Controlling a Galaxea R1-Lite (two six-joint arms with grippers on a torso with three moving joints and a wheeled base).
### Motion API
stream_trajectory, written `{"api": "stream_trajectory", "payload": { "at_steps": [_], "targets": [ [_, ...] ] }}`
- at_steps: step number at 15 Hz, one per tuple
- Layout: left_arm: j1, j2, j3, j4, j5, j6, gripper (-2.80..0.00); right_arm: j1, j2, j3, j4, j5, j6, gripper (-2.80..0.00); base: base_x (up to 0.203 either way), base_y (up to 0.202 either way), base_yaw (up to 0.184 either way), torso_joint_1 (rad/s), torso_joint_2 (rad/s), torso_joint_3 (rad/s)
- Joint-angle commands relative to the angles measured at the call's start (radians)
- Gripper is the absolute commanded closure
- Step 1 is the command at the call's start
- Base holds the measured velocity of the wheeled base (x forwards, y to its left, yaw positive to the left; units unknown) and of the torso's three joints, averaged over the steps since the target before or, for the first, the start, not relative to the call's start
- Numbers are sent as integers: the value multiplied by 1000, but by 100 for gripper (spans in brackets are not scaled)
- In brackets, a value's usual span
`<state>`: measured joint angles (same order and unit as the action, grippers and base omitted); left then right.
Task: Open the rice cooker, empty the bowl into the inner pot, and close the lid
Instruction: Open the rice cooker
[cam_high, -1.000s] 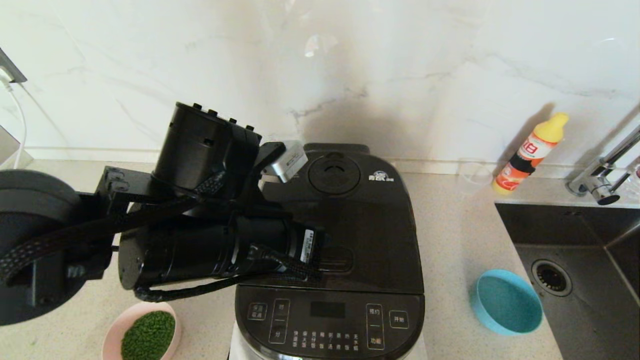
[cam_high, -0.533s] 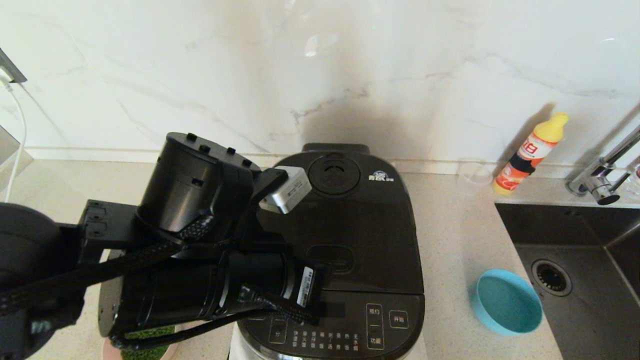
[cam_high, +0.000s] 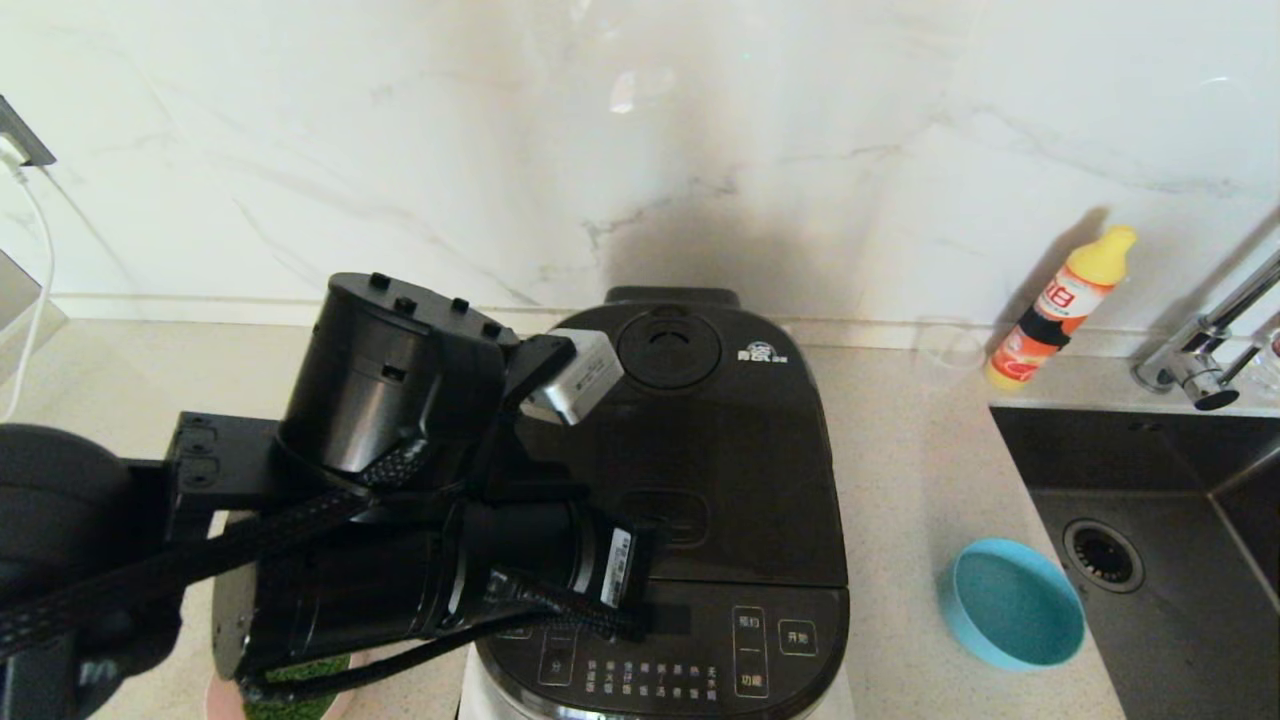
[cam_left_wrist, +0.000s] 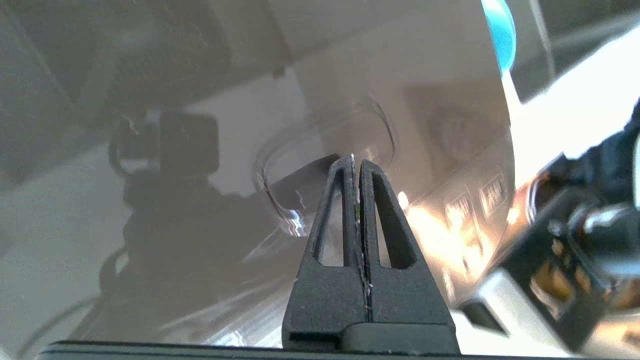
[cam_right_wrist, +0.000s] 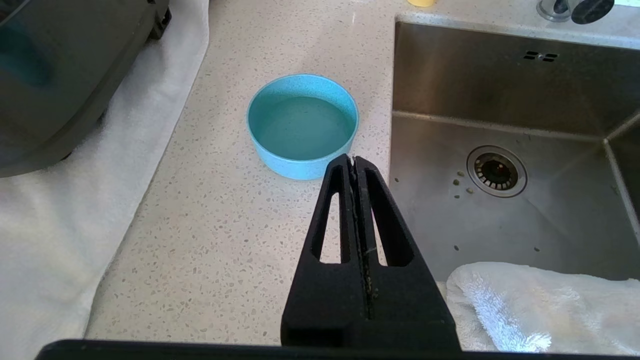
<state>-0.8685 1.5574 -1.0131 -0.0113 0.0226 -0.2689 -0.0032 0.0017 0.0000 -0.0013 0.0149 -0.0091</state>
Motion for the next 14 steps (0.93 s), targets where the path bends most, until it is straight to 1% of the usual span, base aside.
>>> {"api": "stream_trajectory", "payload": {
  "at_steps": [1, 5, 11, 14],
  "targets": [
    [2, 19, -4, -31, 13, -3, 0, 0, 0, 0, 0, 0, 0, 0, 0, 0, 0, 0, 0, 0],
    [3, 49, 7, -36, 19, -1, 0, 0, 0, 2, 0, 0, 0, 0, 0, 0, 0, 0, 0, 0],
    [11, 28, 6, -44, 35, -1, 0, 0, 0, 1, 0, 0, 0, 0, 0, 0, 0, 0, 0, 0],
    [19, -51, -37, -125, 60, -6, 0, 0, 0, 2, 1, 0, 0, 0, 0, 0, 0, 0, 0, 0]
  ]
}}
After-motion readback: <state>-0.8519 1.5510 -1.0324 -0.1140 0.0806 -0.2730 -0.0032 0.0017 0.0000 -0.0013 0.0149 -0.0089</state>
